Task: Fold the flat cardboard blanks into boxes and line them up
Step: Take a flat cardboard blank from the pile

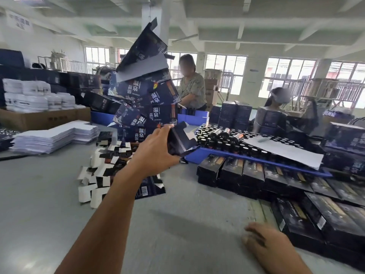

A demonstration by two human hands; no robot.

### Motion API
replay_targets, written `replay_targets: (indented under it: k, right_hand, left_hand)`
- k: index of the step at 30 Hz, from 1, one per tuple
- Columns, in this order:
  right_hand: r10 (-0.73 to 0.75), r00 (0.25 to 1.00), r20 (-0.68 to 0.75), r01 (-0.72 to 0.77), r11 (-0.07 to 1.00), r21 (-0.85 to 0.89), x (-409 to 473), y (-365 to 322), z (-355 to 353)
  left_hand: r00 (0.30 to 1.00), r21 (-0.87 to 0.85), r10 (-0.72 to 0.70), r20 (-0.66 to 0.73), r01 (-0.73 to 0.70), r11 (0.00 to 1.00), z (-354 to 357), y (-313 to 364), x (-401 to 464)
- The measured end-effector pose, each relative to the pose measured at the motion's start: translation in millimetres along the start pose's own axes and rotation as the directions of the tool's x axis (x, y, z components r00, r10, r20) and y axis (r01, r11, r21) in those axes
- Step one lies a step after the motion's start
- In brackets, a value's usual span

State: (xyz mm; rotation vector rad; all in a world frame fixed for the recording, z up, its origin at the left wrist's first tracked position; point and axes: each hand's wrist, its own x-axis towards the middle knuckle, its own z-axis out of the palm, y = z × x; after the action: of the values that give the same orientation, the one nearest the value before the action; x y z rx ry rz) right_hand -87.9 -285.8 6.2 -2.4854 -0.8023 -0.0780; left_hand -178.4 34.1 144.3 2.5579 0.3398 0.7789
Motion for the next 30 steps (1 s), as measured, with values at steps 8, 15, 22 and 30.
replay_targets:
  k: [8, 15, 22, 30]
  right_hand:
    - [0.151, 0.950, -0.273, 0.069, 0.750, 0.658, -1.2, -36.6, -82.7]
    - [0.079, 0.924, -0.375, 0.165, 0.802, 0.574, -18.2, -52.9, -117.2]
    - [-0.047, 0.929, -0.366, 0.216, 0.874, 0.435, -22.8, -55.1, -122.0]
    - [-0.096, 0.960, -0.262, 0.212, 0.862, 0.461, -23.3, -52.2, -125.9]
  left_hand:
    - [0.928, -0.097, 0.301, 0.221, -0.286, 0.953, 50.4, 75.7, -21.3]
    - [0.867, -0.139, 0.443, 0.229, -0.421, 0.896, 65.7, 97.7, -36.2]
    - [0.813, -0.122, 0.549, 0.191, -0.536, 0.836, 66.6, 109.4, -46.0]
    - [0.783, -0.162, 0.604, 0.152, -0.583, 0.796, 59.4, 114.3, -53.4]
